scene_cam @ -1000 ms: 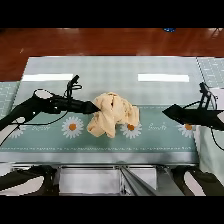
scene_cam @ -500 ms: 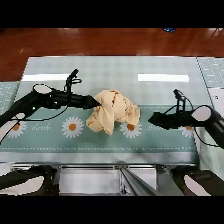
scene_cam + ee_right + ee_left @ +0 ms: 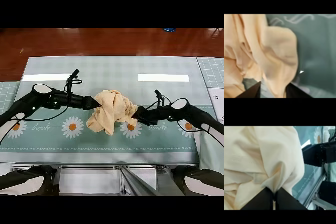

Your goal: Fold the shirts.

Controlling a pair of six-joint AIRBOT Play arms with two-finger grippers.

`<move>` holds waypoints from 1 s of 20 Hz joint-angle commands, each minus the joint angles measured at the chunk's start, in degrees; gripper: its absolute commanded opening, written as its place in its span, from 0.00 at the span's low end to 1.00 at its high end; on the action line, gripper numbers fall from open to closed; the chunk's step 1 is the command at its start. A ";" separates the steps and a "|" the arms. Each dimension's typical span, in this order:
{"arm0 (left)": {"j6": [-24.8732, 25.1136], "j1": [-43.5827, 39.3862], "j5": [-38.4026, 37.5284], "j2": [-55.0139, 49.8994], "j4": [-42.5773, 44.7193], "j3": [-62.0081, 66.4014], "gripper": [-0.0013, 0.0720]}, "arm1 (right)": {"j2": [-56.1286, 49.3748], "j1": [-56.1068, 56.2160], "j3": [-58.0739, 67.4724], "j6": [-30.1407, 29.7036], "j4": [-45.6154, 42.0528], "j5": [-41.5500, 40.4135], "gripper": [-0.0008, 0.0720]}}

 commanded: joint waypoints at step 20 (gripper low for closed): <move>-27.91 30.73 -25.20 6.05 10.19 56.59 0.05 | 14.95 -14.93 82.68 6.95 -36.96 25.29 0.04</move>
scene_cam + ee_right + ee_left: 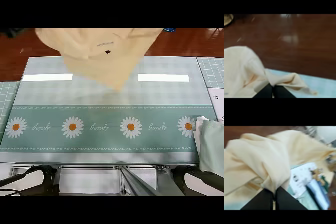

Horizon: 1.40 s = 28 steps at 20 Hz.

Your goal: Fold the shirts.

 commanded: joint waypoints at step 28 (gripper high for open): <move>-2.69 -15.96 37.79 5.79 12.96 -61.24 0.05 | -9.77 -1.09 -34.36 1.07 -0.09 -7.65 0.04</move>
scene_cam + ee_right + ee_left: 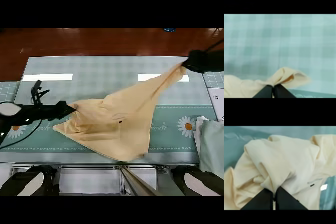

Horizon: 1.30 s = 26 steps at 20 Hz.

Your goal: Fold the shirts.

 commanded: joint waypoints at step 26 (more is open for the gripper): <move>7.98 1.79 -24.37 -40.72 2.03 34.67 0.05 | 10.82 -6.36 -47.65 -5.09 5.07 13.53 0.58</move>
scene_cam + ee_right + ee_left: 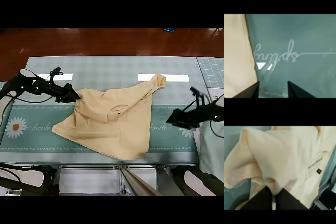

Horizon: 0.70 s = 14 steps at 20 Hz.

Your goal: Fold the shirts.

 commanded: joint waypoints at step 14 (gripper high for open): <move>0.68 -1.27 -1.11 -1.75 -0.96 3.30 0.05 | -6.43 26.71 -11.54 5.53 13.38 -9.75 0.57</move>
